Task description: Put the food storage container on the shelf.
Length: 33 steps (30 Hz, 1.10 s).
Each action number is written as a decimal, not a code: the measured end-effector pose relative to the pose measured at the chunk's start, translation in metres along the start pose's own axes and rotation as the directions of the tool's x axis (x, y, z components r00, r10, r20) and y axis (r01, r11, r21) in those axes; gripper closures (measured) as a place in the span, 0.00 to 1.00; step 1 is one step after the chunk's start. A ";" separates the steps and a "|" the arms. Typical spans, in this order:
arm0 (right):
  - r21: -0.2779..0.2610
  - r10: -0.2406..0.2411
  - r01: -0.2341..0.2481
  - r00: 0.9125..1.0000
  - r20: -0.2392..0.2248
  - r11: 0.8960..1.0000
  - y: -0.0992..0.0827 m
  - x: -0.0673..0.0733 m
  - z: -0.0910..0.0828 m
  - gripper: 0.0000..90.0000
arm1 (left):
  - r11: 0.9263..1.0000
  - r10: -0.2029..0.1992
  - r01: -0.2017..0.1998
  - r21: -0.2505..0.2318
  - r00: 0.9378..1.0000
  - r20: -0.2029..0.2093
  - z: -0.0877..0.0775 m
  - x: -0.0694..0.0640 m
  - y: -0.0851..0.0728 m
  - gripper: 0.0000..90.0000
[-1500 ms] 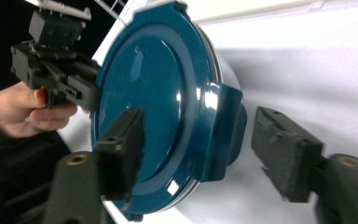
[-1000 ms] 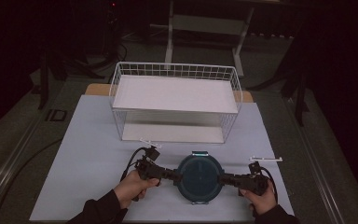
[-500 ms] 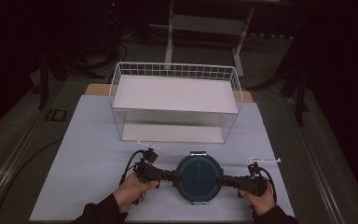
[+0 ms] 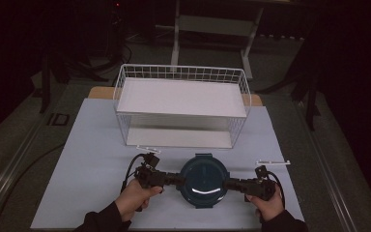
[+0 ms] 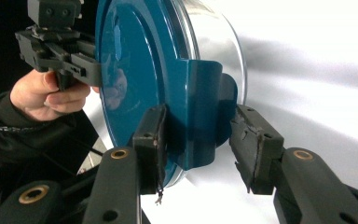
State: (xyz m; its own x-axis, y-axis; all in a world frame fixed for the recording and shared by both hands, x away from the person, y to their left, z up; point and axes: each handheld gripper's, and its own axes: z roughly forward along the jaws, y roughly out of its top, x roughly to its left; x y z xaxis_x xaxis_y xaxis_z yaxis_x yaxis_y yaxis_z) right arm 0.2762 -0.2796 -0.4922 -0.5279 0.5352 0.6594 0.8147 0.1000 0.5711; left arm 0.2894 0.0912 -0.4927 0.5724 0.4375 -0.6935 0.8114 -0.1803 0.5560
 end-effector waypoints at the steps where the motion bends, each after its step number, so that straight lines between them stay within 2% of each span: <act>1: -0.003 -0.010 0.010 1.000 0.002 1.000 0.003 0.002 0.001 0.63 | 1.000 0.005 -0.005 -0.003 1.000 -0.003 -0.002 0.000 0.001 0.63; 4: -0.008 -0.026 0.026 1.000 -0.001 1.000 0.008 0.005 0.002 0.63 | 1.000 0.010 -0.010 -0.012 1.000 -0.003 -0.005 0.000 0.002 0.63; 5: -0.010 -0.043 0.043 0.999 -0.003 0.999 0.014 0.008 0.005 0.63 | 1.000 0.015 -0.016 -0.026 1.000 -0.014 -0.013 -0.002 0.005 0.63; 9: -0.021 -0.080 0.080 0.997 -0.009 0.997 0.027 0.012 0.011 0.63 | 0.998 0.025 -0.027 -0.056 0.999 -0.035 -0.024 -0.002 0.011 0.63; 16: -0.029 -0.125 0.125 0.992 -0.012 0.992 0.051 0.014 0.025 0.63 | 0.994 0.045 -0.050 -0.092 0.997 -0.059 -0.037 0.008 0.019 0.63; 18: -0.037 -0.140 0.139 0.990 -0.015 0.990 0.057 0.012 0.030 0.63 | 0.994 0.041 -0.046 -0.095 0.998 -0.054 -0.038 0.011 0.021 0.63; 21: -0.056 -0.145 0.144 0.989 -0.026 0.988 0.063 0.007 0.037 0.63 | 0.992 0.057 -0.065 -0.111 0.995 -0.077 -0.039 0.019 0.025 0.63; 23: -0.063 -0.149 0.148 0.989 -0.023 0.987 0.068 0.003 0.040 0.63 | 0.990 0.049 -0.058 -0.127 0.996 -0.077 -0.038 0.024 0.027 0.63; 27: -0.070 -0.157 0.156 0.987 -0.014 0.985 0.077 -0.004 0.047 0.63 | 0.988 0.059 -0.068 -0.136 0.996 -0.068 -0.037 0.038 0.035 0.63; 33: -0.092 -0.163 0.162 0.987 0.002 0.982 0.083 -0.015 0.055 0.63 | 0.982 0.078 -0.092 -0.167 0.993 -0.088 -0.031 0.052 0.041 0.63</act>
State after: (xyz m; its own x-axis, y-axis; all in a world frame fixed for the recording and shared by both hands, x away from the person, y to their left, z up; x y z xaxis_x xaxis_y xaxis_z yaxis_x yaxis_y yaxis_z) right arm 0.3647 -0.2333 -0.4816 -0.6529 0.5135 0.5569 0.6928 0.1077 0.7130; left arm 0.3489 0.1339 -0.4915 0.6214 0.4982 -0.6047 0.7241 -0.0703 0.6861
